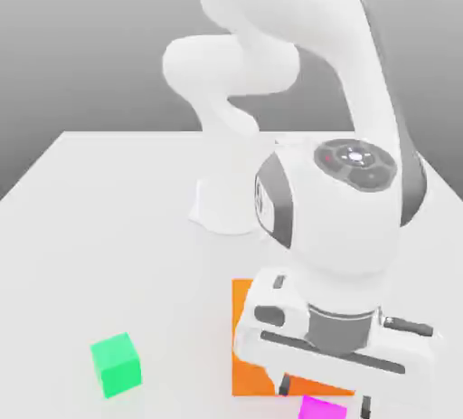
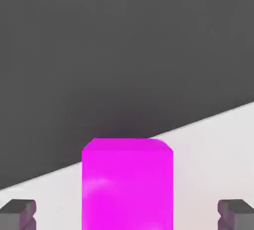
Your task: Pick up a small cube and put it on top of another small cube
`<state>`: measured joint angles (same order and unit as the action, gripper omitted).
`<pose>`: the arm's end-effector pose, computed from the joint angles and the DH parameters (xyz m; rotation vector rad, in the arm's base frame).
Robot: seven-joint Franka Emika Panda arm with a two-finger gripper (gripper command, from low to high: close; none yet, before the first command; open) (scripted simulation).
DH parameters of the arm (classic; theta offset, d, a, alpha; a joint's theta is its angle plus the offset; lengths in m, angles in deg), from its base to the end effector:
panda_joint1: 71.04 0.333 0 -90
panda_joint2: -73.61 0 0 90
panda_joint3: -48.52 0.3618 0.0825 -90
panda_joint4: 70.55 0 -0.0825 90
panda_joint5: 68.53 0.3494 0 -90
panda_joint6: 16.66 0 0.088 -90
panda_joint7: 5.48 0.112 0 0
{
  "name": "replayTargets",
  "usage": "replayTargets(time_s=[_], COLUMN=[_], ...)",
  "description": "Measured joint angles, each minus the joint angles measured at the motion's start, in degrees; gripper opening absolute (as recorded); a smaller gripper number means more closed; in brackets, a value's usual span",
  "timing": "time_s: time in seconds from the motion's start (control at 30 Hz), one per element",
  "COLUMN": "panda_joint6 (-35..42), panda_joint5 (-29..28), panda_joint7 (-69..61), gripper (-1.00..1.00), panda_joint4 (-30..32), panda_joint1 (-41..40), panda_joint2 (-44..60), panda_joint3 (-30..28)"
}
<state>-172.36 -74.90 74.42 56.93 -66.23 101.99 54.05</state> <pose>0.5411 0.1016 0.2160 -2.6572 1.6739 -0.0016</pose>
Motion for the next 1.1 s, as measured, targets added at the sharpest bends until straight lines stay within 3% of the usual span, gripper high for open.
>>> replayTargets(time_s=[0.03, 0.27, 0.5, 0.8, 1.1], panda_joint6=[-1.1, -1.3, 6.3, 11.1, 16.8], panda_joint5=[-0.3, -0.3, 0.6, 3.0, 9.6], panda_joint7=[0.2, 0.2, -5.6, -24.3, -42.8], gripper=[-1.0, -1.0, -1.0, -1.0, -1.0], panda_joint4=[-0.3, -0.3, 1.8, 10.9, 27.9], panda_joint1=[0.2, 0.2, -2.1, -2.0, 6.9], panda_joint2=[1.5, 1.5, -11.4, -30.2, -48.9], panda_joint3=[-0.3, -0.3, 1.0, 2.9, 3.2])
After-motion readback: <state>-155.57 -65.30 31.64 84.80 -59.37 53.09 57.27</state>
